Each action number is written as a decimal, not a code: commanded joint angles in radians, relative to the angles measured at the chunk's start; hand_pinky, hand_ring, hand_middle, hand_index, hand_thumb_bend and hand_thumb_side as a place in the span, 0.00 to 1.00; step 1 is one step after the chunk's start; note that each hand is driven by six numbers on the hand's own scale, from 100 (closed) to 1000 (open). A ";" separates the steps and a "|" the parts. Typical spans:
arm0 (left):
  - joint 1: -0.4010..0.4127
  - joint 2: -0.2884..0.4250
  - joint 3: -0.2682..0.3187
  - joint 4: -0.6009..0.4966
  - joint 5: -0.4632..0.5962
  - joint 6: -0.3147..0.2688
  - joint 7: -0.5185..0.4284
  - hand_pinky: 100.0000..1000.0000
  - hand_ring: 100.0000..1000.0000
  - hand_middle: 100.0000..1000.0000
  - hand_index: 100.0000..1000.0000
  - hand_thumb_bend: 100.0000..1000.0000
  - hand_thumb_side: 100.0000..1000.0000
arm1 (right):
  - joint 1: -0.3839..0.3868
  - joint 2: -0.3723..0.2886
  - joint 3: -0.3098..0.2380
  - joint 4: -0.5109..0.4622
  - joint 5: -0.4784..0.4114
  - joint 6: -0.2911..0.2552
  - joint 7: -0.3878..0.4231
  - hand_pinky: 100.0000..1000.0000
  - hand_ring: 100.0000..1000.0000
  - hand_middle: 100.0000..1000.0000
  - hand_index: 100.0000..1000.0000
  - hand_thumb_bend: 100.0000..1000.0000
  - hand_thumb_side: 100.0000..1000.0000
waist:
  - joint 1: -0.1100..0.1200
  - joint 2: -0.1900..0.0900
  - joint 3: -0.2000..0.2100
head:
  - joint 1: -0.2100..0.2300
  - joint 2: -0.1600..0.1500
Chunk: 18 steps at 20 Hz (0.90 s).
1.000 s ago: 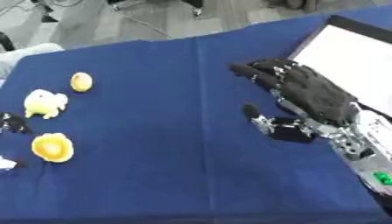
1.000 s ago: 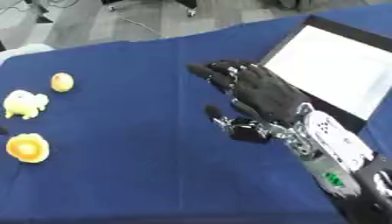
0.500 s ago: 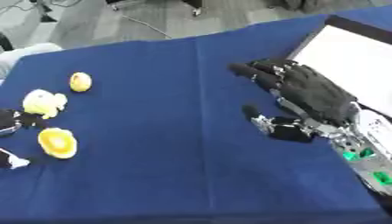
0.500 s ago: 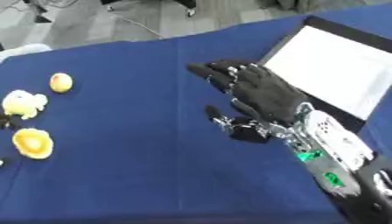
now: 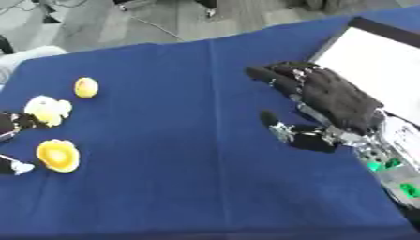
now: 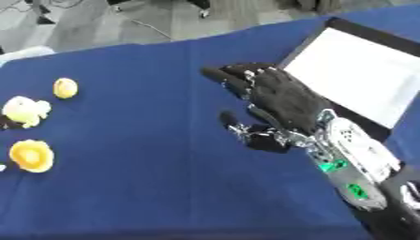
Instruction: Pick up the objects with one hand, pass them to the other hand, and then place them into the box on the other side of the table.
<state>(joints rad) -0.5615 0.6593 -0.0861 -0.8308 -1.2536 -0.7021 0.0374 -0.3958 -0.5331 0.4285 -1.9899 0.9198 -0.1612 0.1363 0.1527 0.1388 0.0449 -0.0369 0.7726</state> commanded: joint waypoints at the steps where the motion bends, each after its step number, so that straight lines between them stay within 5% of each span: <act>1: -0.012 0.013 0.010 0.005 -0.010 -0.020 -0.021 0.73 0.63 0.67 0.83 0.32 0.44 | -0.015 -0.008 -0.010 -0.010 -0.001 0.003 -0.001 0.73 0.79 0.76 1.00 0.00 0.00 | -0.005 -0.012 0.000 | 0.004 -0.003; 7: -0.012 -0.008 0.006 0.009 -0.012 -0.050 -0.063 0.72 0.60 0.64 0.81 0.31 0.36 | -0.016 -0.005 -0.010 -0.010 -0.002 0.003 -0.001 0.73 0.79 0.76 1.00 0.00 0.00 | -0.005 -0.009 -0.002 | 0.008 -0.003; 14: -0.007 -0.009 0.010 -0.005 0.013 -0.051 -0.042 0.59 0.43 0.43 0.60 0.01 0.25 | -0.016 -0.003 -0.009 -0.010 -0.004 0.003 0.000 0.73 0.79 0.76 1.00 0.00 0.00 | -0.005 -0.009 -0.003 | 0.009 -0.003; 18: -0.010 0.007 0.012 -0.045 0.065 -0.073 -0.030 0.57 0.40 0.39 0.55 0.00 0.22 | -0.015 -0.004 -0.008 -0.010 -0.006 0.003 0.001 0.73 0.79 0.76 1.00 0.00 0.00 | -0.004 -0.011 -0.001 | 0.009 -0.003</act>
<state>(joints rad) -0.5606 0.6207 -0.0870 -0.8510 -1.2075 -0.7675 0.0008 -0.3965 -0.5321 0.4267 -1.9899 0.9194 -0.1611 0.1365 0.1524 0.1401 0.0419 -0.0290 0.7726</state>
